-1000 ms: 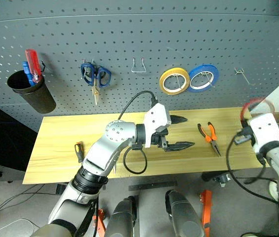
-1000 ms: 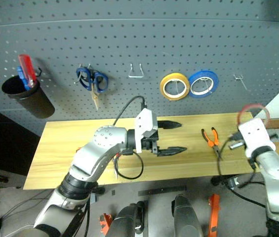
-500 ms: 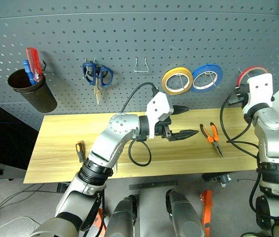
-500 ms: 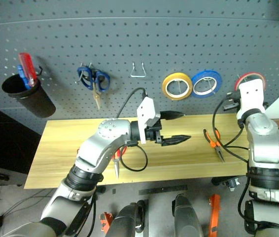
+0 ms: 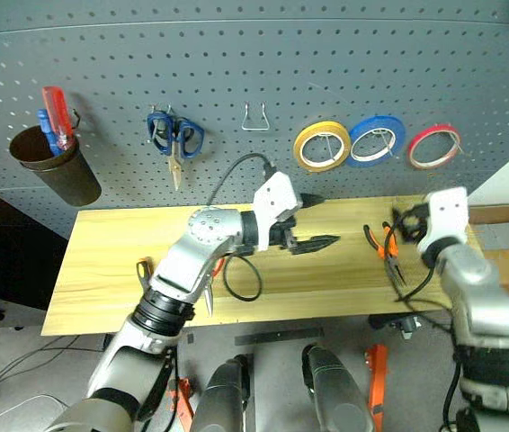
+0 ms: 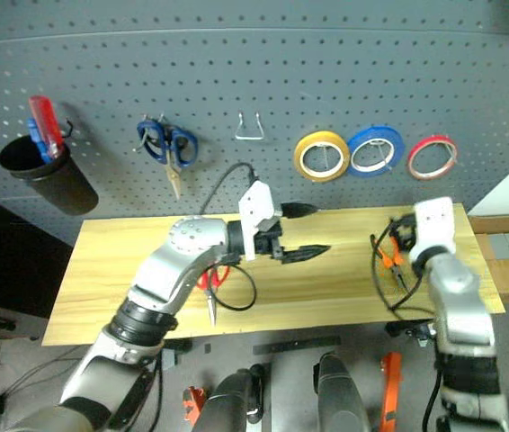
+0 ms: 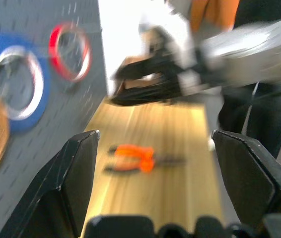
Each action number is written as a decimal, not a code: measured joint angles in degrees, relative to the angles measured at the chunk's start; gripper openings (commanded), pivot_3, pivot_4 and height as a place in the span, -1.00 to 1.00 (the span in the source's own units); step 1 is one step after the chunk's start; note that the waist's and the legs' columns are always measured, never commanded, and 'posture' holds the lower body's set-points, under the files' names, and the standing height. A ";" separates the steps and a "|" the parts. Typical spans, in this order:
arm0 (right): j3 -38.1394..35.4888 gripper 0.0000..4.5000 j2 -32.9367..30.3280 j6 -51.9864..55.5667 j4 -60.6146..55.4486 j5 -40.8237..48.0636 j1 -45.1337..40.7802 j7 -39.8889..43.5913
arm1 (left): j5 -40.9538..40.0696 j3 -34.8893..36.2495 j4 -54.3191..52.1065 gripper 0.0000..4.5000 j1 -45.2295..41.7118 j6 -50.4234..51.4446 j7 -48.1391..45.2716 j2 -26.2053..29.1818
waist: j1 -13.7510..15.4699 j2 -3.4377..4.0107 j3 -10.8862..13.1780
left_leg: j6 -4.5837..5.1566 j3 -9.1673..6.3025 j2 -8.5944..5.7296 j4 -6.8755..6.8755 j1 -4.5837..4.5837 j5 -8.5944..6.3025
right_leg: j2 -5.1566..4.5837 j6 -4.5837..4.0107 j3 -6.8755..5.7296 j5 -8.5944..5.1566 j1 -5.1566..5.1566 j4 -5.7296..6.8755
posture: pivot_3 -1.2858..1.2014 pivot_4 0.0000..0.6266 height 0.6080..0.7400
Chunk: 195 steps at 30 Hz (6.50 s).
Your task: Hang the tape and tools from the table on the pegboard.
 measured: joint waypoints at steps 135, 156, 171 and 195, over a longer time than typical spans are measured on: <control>15.02 0.98 20.27 -39.26 61.37 -12.04 -44.21 -7.55 | -3.86 21.78 -8.61 0.74 14.80 0.04 25.18 1.45 | 4.12 -0.99 -1.57 | -0.61 0.17 0.13 -0.02 -0.70 1.56 | 0.40 -0.46 0.38 1.57 -1.46 0.83 | 0.04 -0.33 1.00; 28.98 0.98 9.17 20.79 -3.28 4.07 -20.75 22.01 | 1.92 17.44 -5.60 0.74 24.84 41.53 41.96 -3.62 | 3.69 -0.92 -1.77 | -0.55 0.10 0.20 0.03 -0.03 1.58 | 0.45 -0.17 0.28 1.39 -0.68 0.61 | -0.02 -0.26 1.00; 28.51 1.00 7.17 22.93 -3.50 6.05 -23.06 20.08 | 3.54 21.50 6.78 -0.14 17.88 38.11 47.19 -8.31 | 3.57 -0.93 -1.81 | -0.57 0.16 0.13 -0.05 -0.04 1.55 | 0.27 -0.41 0.28 1.55 -0.74 0.60 | -0.06 -0.26 1.00; 23.15 1.00 -0.62 7.66 -16.47 10.97 -19.19 22.39 | 9.01 20.64 -26.23 -0.88 40.92 5.06 42.74 -3.55 | 3.57 -0.93 -1.81 | -0.47 0.36 0.52 -0.16 -0.29 1.45 | 0.23 -0.42 0.25 1.64 -0.70 -0.25 | -0.04 -0.25 1.00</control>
